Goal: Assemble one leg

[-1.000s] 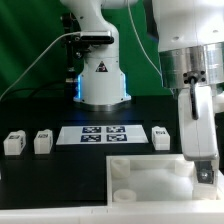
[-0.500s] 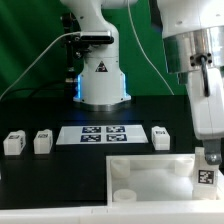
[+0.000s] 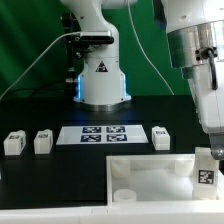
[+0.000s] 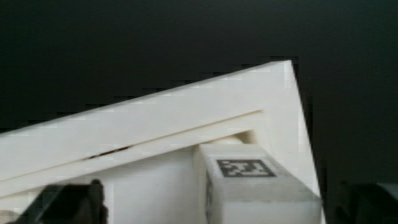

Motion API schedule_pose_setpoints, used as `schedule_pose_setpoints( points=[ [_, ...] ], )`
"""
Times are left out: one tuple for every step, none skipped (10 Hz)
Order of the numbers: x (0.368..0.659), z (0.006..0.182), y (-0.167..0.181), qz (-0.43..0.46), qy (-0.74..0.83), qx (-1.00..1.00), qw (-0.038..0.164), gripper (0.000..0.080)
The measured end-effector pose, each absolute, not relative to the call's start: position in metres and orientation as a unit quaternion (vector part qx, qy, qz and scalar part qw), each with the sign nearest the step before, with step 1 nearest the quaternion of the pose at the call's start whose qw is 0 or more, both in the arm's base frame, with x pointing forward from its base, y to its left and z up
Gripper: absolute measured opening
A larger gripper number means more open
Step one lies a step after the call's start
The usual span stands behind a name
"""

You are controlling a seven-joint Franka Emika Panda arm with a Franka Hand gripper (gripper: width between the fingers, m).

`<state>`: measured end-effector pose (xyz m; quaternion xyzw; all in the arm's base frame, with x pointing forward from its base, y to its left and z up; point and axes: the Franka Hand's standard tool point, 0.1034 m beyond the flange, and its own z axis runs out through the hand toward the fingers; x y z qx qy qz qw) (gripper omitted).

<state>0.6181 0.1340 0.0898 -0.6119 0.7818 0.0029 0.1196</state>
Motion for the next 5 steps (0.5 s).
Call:
schedule_pose_setpoints(
  points=[
    [0.618, 0.0897, 0.134, 0.003, 0.781, -0.612, 0.12, 0.0649],
    [0.618, 0.0896, 0.134, 0.003, 0.781, -0.613, 0.119, 0.0649],
    [0.618, 0.0896, 0.134, 0.003, 0.781, -0.613, 0.119, 0.0649],
    [0.618, 0.0896, 0.134, 0.003, 0.78, -0.614, 0.119, 0.0649],
    [0.6179, 0.0895, 0.134, 0.003, 0.78, -0.614, 0.119, 0.0649]
  ],
)
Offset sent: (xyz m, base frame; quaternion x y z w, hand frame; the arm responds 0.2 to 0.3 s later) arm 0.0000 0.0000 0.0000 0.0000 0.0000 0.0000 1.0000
